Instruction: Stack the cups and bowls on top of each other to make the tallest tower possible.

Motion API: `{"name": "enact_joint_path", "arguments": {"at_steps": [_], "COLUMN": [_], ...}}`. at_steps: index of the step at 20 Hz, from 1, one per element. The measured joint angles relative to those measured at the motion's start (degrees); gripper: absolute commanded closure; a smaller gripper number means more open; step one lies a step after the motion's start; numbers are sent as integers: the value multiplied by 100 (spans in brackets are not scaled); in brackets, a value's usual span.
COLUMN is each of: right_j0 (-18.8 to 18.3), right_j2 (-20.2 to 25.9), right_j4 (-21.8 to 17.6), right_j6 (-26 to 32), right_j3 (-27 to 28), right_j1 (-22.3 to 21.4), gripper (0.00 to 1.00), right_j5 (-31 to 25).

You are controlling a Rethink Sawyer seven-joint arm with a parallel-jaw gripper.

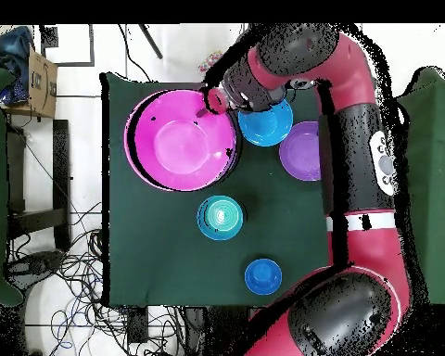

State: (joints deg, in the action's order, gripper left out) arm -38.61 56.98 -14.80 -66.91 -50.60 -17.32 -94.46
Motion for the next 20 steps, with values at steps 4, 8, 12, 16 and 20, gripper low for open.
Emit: {"name": "enact_joint_path", "arguments": {"at_steps": [4, 8, 12, 16, 20], "right_j0": [31, 49, 48, 31, 20], "right_j2": [2, 2, 2, 0, -9], "right_j4": [-165, -265, -330, -354, -376], "right_j6": [167, 249, 326, 351, 351], "right_j3": [307, 521, 695, 737, 736], "right_j1": [57, 92, 107, 107, 103], "gripper": [100, 100, 100, 100, 100], "right_j5": [-169, -280, -362, -402, -409]}}
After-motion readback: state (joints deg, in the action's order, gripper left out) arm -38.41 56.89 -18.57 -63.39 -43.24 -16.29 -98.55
